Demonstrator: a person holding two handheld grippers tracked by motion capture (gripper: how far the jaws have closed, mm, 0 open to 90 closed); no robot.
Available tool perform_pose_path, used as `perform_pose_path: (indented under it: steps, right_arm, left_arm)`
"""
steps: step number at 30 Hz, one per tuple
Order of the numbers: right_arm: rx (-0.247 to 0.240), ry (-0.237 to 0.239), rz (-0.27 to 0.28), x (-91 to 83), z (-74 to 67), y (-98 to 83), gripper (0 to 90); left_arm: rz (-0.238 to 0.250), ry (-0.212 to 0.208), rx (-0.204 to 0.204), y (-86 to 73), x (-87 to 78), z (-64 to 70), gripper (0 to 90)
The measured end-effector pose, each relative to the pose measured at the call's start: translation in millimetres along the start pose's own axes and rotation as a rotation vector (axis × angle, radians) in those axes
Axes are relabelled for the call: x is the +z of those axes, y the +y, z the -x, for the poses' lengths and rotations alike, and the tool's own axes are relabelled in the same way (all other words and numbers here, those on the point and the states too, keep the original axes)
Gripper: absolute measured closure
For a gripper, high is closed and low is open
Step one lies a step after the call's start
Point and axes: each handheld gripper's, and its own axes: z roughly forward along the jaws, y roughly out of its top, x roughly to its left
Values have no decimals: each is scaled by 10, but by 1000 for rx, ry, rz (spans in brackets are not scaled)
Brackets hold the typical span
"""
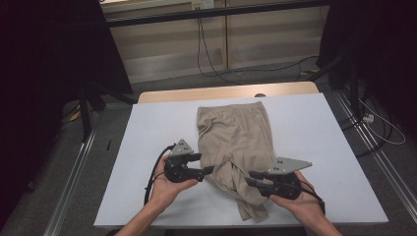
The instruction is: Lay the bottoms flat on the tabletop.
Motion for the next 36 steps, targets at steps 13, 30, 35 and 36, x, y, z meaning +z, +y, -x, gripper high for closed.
perform_pose_path:
  steps: [13, 30, 35, 36]
  right_arm:
    - [-61, -50, -112, 183, -158, -307, 326]
    - [-22, -72, -81, 108, 25, -209, 800]
    - [4, -109, -25, 41, 136, -119, 801]
    - [9, -116, -18, 30, 159, -107, 801]
  left_arm:
    - [-98, -74, 80, -292, 252, 379, 449]
    - [-153, -3, 117, -208, 540, 343, 826]
    - [-84, -26, 56, -90, 370, 197, 873]
    - [-61, -17, 47, -56, 333, 167, 873]
